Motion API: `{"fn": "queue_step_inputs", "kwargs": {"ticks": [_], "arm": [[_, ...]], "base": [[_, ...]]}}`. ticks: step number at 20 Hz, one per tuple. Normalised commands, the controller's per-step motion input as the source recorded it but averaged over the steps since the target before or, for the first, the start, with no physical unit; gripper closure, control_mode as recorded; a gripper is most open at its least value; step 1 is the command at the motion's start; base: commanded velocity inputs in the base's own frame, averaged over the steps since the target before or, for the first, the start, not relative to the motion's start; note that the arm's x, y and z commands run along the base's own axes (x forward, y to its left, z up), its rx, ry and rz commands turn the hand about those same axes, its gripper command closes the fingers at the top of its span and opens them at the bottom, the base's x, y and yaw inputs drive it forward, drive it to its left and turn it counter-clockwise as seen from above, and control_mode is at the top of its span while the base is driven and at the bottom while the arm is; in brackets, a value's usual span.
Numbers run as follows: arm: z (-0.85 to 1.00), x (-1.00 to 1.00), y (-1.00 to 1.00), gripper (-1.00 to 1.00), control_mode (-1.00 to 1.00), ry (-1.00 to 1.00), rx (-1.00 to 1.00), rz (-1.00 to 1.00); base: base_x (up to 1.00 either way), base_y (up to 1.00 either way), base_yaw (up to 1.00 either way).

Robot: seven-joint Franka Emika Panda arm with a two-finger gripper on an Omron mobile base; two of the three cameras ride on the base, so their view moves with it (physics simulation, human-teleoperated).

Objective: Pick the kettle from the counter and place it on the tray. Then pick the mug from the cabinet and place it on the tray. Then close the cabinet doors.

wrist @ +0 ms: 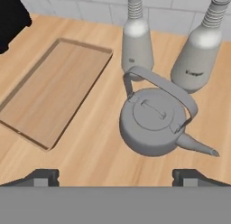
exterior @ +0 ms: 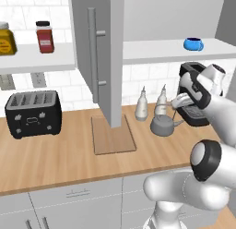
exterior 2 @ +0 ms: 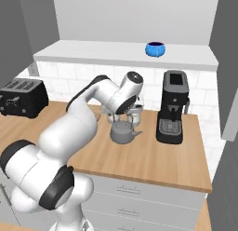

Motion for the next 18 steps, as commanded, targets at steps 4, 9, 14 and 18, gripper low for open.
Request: {"fn": "queue_step_inputs", "kwargs": {"ticks": [4, 9, 14, 18], "arm": [[-0.21, 0.22, 0.0, -1.0, -1.0, 0.0, 0.0, 0.06], [-0.03, 0.18, -0.04, -1.0, -1.0, 0.0, 0.0, 0.03], [-0.07, 0.2, -0.04, -1.0, -1.0, 0.0, -0.01, 0.02], [-0.19, 0.24, -0.01, -1.0, -1.0, 0.0, -0.01, 0.03]], "base": [[0.0, 0.0, 0.0], [0.0, 0.0, 0.0], [0.0, 0.0, 0.0], [0.0, 0.0, 0.0]]}}
